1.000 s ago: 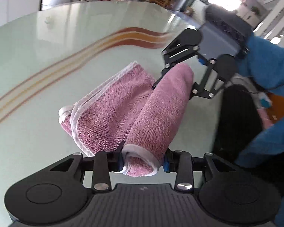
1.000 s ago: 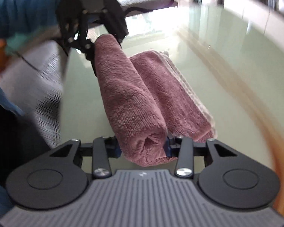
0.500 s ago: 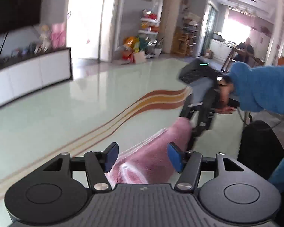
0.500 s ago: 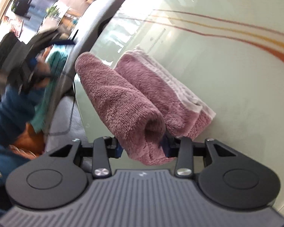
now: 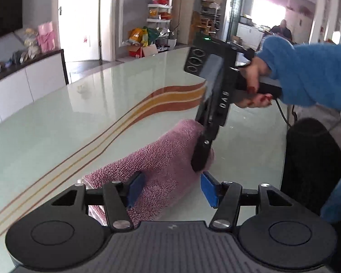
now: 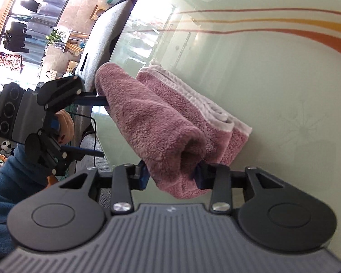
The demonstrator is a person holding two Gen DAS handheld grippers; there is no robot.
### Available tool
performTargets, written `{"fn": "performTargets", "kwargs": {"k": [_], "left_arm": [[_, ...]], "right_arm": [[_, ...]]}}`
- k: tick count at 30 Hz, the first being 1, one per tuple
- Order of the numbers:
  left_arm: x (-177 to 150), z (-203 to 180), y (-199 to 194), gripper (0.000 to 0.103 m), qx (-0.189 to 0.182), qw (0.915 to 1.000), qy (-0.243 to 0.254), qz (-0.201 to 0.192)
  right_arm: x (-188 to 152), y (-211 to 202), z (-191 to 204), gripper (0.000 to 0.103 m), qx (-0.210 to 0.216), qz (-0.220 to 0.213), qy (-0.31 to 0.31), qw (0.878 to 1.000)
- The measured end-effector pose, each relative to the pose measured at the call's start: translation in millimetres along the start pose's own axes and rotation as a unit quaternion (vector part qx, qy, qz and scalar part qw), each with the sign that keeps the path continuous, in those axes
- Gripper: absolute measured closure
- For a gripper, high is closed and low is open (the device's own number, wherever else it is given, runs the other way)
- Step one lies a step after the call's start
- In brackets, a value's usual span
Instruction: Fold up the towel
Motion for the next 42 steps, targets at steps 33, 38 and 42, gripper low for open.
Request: {"fn": "performTargets", "kwargs": {"k": [33, 38, 42], "left_arm": [[4, 16, 38, 0.042, 0.038, 0.9955, -0.052, 0.069], [0, 16, 39, 0.042, 0.044, 0.9952, -0.060, 0.064], [3, 5, 39, 0.033, 0.064, 0.9949, -0.045, 0.064]], "right_arm": [[-16, 12, 44, 0.070, -0.311, -0.138, -0.228, 0.912], [-14, 16, 43, 0.070, -0.313, -0.139, -0.226, 0.912], [-15, 19, 46, 0.069, -0.325, -0.138, -0.228, 0.907]]}}
Point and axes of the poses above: each gripper's, at about its wrist camera, not at the fingertips, and y roughly the way its jaws point, z to its left, x to its top, the point moved 7 cm from there along y, roughly the way its jaws point, and after that the axes turned 5 degrees about x, right-handed, at the moved point
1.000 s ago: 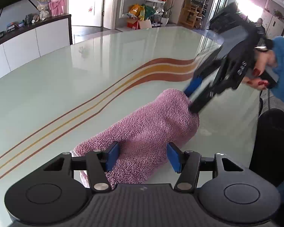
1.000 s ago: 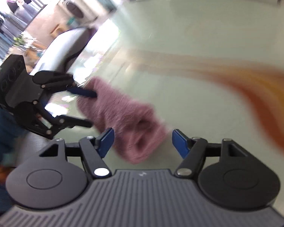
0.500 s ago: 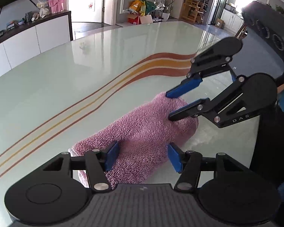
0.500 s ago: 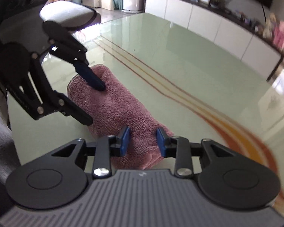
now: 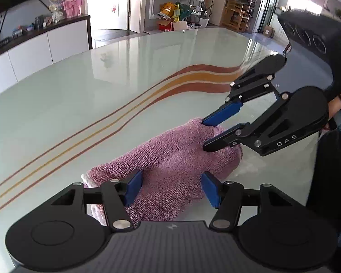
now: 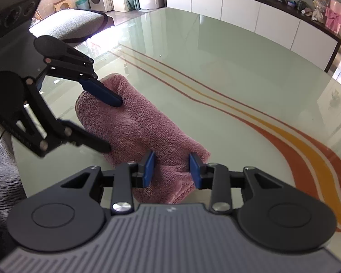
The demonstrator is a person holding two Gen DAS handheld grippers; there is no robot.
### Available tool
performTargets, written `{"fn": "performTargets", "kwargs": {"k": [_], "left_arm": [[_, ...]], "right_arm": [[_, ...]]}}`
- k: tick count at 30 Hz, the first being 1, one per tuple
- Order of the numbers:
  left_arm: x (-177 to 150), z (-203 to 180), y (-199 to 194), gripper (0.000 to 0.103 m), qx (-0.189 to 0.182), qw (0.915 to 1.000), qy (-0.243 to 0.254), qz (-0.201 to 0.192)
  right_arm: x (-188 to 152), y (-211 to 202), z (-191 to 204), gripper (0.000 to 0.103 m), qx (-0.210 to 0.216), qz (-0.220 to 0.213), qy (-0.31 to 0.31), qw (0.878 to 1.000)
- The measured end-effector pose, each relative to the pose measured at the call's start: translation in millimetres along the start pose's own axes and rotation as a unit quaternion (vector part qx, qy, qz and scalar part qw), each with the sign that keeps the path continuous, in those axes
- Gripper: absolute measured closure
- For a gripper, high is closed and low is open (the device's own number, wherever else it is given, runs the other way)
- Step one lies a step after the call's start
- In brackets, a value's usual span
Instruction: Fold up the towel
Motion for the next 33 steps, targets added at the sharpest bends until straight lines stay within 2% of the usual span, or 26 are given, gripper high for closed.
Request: {"fn": "performTargets", "kwargs": {"k": [4, 7, 10, 12, 15, 19, 25, 33], "left_arm": [[4, -6, -11, 0.033, 0.012, 0.9995, -0.022, -0.019], [3, -1, -23, 0.034, 0.034, 0.9951, -0.083, -0.040], [-3, 6, -26, 0.034, 0.062, 0.9847, -0.153, -0.057], [-3, 6, -25, 0.034, 0.076, 0.9803, -0.171, -0.062], [-1, 5, -15, 0.034, 0.105, 0.9770, -0.178, -0.052], [1, 11, -1, 0.033, 0.122, 0.9756, -0.179, -0.035], [-3, 20, -1, 0.032, 0.108, 0.9730, -0.202, -0.022], [-2, 14, 2, 0.028, 0.130, 0.9733, -0.188, -0.014]], "right_arm": [[-2, 1, -1, 0.067, -0.004, 0.001, 0.012, 1.000], [-3, 1, -1, 0.066, -0.007, -0.002, 0.023, 1.000], [-4, 0, 2, 0.066, -0.012, -0.005, 0.022, 1.000], [-5, 0, 2, 0.066, -0.013, -0.007, 0.026, 1.000], [-7, -1, 2, 0.065, -0.011, -0.011, 0.034, 0.999], [-9, -2, 4, 0.065, -0.014, -0.014, 0.031, 0.999], [-10, -1, 2, 0.065, -0.006, -0.016, 0.036, 0.999], [-12, -1, 8, 0.065, -0.022, -0.022, 0.032, 0.999]]}}
Point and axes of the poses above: each gripper's, at about its wrist camera, not at the fingertips, and y roughly the way its jaws point, z to its left, x to its top, the point moved 7 cm from there along y, roughly the way its jaws point, and after that the axes turned 5 degrees about x, right-handed, at the moved point
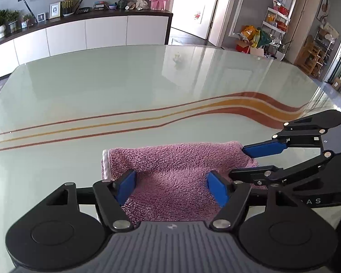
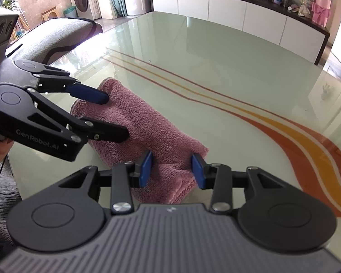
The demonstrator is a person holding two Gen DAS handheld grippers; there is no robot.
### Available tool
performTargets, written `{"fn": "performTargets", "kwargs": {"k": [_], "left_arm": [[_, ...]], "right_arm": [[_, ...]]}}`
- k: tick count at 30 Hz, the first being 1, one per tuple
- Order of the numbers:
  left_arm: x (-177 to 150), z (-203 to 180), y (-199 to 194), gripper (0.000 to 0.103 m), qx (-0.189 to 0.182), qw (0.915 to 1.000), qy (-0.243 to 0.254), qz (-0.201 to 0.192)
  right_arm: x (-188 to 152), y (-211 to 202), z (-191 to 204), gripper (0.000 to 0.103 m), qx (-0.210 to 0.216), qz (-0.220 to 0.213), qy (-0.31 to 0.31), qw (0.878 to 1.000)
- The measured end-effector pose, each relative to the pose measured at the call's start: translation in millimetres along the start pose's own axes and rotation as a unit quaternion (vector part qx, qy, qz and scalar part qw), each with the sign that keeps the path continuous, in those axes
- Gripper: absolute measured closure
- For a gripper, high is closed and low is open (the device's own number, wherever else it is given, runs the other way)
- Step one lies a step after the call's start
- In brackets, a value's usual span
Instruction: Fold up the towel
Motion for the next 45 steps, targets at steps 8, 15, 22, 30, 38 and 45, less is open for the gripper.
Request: {"fn": "performTargets", "kwargs": {"k": [8, 15, 22, 30, 38, 45], "left_arm": [[0, -1, 0, 0.023, 0.008, 1.0000, -0.002, -0.005], [-3, 0, -9, 0.019, 0.003, 0.9997, -0.009, -0.022], [4, 1, -37, 0.020, 0.016, 0.9987, -0.008, -0.047], [2, 5, -82, 0.019, 0.031, 0.9960, -0.017, -0.082], [-29, 20, -118, 0.016, 0.034, 0.9932, -0.065, -0.090], [-59, 35, -122, 0.015, 0.053, 0.9934, -0.076, -0.069]], "right_arm": [[-3, -1, -3, 0.055, -0.015, -0.015, 0.022, 1.000], [-11, -14, -8, 0.044, -0.034, -0.060, 0.062, 0.996], [-10, -39, 5, 0.040, -0.056, -0.081, 0.057, 0.993], [-15, -70, 21, 0.020, -0.073, -0.115, 0.056, 0.989], [-37, -97, 26, 0.014, -0.064, -0.139, 0.079, 0.985], [-56, -93, 34, 0.011, -0.065, -0.118, 0.073, 0.988]]}}
Point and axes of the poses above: each gripper's, at about its wrist camera, not at the fingertips, and y roughly the way its jaws point, z to its left, x to its top, the point moved 7 cm from there along y, roughly the way its jaws point, and after that the axes turned 5 degrees about x, right-handed, at the moved point
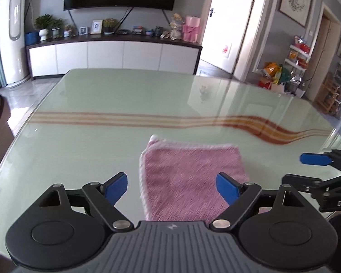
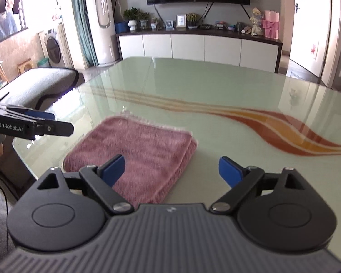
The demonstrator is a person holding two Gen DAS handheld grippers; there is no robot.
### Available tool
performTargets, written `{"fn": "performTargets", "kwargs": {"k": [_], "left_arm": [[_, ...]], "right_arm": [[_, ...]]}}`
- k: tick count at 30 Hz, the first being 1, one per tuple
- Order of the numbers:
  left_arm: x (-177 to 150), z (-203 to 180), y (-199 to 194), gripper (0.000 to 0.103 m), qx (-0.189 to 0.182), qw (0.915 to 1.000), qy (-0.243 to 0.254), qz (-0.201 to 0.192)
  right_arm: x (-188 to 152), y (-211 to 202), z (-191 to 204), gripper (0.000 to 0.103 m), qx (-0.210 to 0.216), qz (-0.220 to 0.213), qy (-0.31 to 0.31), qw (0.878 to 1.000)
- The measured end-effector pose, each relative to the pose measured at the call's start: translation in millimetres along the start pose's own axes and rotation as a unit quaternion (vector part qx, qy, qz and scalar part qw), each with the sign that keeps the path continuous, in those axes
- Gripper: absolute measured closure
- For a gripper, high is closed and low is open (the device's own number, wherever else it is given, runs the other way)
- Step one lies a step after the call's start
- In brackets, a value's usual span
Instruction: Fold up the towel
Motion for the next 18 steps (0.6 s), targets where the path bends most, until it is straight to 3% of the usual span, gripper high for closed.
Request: {"fn": "performTargets", "kwargs": {"k": [10, 18], "left_arm": [[-22, -2, -2, 0.015, -0.002, 0.9998, 0.013, 0.015], [-20, 3, 2, 0.015, -0.001, 0.9998, 0.015, 0.011]], "right_arm": [[-11, 6, 21, 0.009, 0.004, 0.018, -0.022, 1.000], [-19, 1, 25, 0.008, 0.004, 0.019, -0.021, 1.000]]}}
Point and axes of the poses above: each gripper's, at about its wrist camera, not at the fingertips, and y roughly the way its jaws point, z to its left, x to its top, the point moved 7 cm from there along y, roughly the way its jaws point, and after that the axes turned 5 degrees about x, right-handed, at the moved point
